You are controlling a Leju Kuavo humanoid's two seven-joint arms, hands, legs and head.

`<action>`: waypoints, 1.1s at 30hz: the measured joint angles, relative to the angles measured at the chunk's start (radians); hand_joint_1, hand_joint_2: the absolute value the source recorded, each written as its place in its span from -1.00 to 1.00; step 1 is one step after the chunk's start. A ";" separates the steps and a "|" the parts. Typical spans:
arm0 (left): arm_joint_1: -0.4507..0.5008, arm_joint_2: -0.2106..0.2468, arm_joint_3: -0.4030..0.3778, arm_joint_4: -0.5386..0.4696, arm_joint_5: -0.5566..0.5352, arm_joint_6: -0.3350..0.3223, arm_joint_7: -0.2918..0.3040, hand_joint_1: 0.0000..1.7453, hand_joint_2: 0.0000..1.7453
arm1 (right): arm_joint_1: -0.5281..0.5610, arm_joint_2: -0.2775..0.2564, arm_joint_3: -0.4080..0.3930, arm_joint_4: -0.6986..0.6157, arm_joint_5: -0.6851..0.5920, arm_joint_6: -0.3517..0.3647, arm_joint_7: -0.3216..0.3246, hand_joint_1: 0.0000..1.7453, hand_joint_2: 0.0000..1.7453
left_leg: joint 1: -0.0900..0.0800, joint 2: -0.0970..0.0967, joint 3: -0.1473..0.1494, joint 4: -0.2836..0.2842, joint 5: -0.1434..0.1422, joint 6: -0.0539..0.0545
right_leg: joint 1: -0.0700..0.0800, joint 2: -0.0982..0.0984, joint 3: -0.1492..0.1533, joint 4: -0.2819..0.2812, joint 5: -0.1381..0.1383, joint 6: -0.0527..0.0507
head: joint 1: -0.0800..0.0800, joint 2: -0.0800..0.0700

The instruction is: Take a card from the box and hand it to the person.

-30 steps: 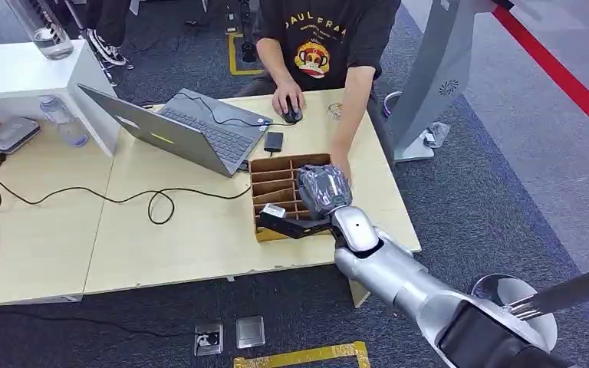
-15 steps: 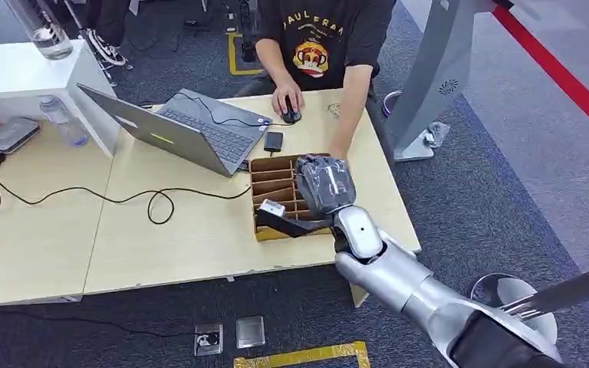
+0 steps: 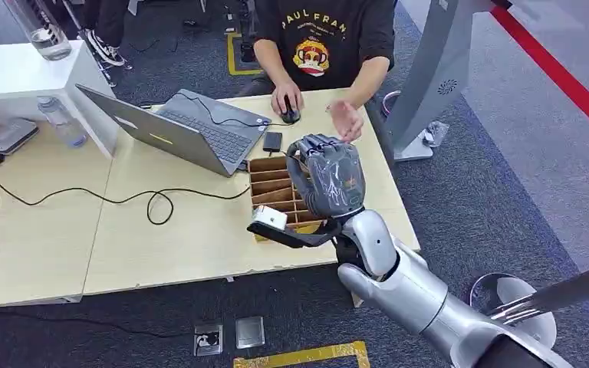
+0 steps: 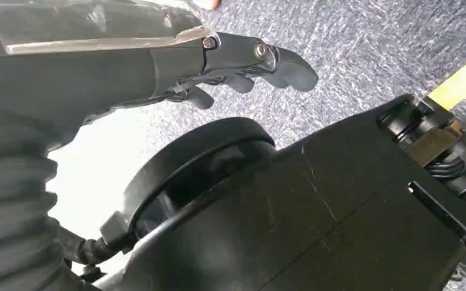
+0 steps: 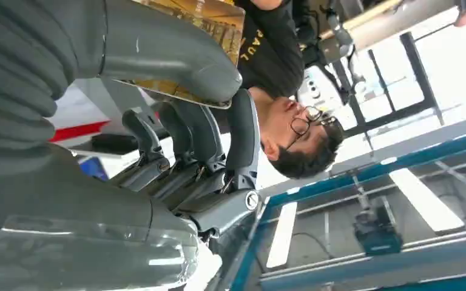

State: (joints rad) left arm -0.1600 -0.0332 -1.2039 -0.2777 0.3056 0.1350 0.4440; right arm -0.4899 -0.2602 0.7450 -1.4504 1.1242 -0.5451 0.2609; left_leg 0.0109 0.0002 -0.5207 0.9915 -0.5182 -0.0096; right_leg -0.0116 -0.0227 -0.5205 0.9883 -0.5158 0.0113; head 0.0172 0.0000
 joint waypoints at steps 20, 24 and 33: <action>-0.002 0.000 0.001 0.000 -0.035 -0.008 -0.010 -1.00 1.00 | -0.237 0.135 0.024 0.444 -0.037 0.070 -0.076 0.68 1.00 | 0.000 -0.002 -0.002 0.000 0.002 0.001 | 0.000 -0.004 -0.001 0.002 0.000 0.000 | 0.000 0.000; -0.002 0.000 -0.001 0.000 -0.043 -0.009 -0.013 -1.00 1.00 | -0.255 0.155 0.031 0.503 -0.035 0.063 -0.074 0.72 1.00 | 0.000 -0.002 -0.002 0.000 0.002 0.001 | 0.000 -0.004 -0.001 0.002 0.000 0.000 | 0.000 0.000; -0.004 0.000 -0.006 0.000 -0.058 -0.016 -0.019 -1.00 1.00 | -0.258 0.168 0.032 0.574 -0.029 0.063 -0.055 0.68 1.00 | 0.000 -0.002 -0.002 0.000 0.002 0.001 | 0.000 -0.004 -0.001 0.002 0.000 0.000 | 0.000 0.000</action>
State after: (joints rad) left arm -0.1641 -0.0336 -1.2104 -0.2781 0.2476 0.1186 0.4253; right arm -0.7484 -0.0923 0.7774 -0.8766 1.0956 -0.4826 0.2056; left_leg 0.0109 -0.0014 -0.5223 0.9916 -0.5164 -0.0089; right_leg -0.0116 -0.0263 -0.5210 0.9899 -0.5157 0.0112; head 0.0172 0.0000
